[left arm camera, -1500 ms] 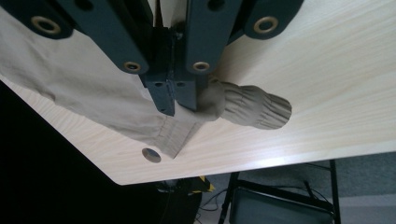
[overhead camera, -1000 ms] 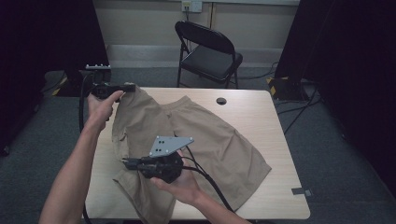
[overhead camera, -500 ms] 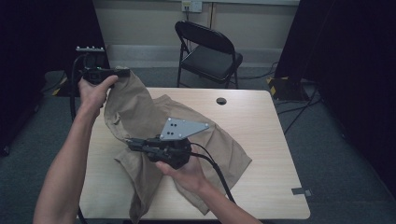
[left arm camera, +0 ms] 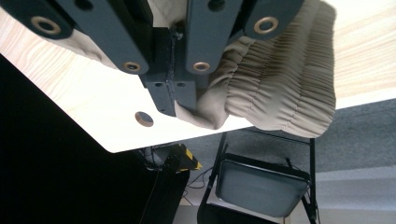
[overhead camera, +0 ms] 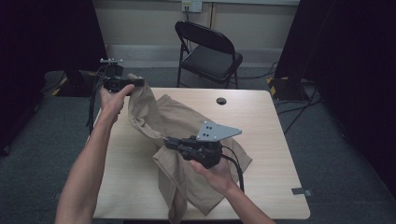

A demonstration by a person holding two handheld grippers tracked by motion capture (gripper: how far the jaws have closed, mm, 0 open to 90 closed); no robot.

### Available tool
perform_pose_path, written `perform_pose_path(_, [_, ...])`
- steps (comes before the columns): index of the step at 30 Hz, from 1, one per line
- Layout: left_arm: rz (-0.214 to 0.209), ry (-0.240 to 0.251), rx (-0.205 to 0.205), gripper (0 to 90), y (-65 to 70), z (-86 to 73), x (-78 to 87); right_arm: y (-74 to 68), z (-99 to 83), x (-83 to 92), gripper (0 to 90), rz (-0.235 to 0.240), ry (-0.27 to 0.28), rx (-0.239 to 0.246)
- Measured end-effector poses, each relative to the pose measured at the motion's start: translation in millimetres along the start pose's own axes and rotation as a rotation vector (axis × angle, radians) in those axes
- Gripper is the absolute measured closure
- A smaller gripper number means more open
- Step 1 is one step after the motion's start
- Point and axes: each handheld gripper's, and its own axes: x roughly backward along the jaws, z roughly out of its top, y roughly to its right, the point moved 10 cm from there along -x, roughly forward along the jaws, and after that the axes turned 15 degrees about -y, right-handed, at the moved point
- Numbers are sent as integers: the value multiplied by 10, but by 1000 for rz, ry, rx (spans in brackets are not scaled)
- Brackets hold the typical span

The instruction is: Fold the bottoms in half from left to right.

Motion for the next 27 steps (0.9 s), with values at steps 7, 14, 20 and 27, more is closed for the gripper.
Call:
perform_pose_path(7, [-18, -19, 18, 899, 11, -10, -179, 250, -170, 194, 887, -64, -5, -32])
perform_pose_path(14, [-14, -30, 39, 899, -33, -14, -305, 394, -332, 311, 887, -97, -20, -62])
perform_pose_path(20, [-18, -17, -16, 899, 63, 27, -343, 456, -448, 434, 887, -127, -34, -77])
perform_pose_path(27, [-21, 0, -48, 898, 209, 161, -384, 538, -578, 570, 886, -163, -43, -97])
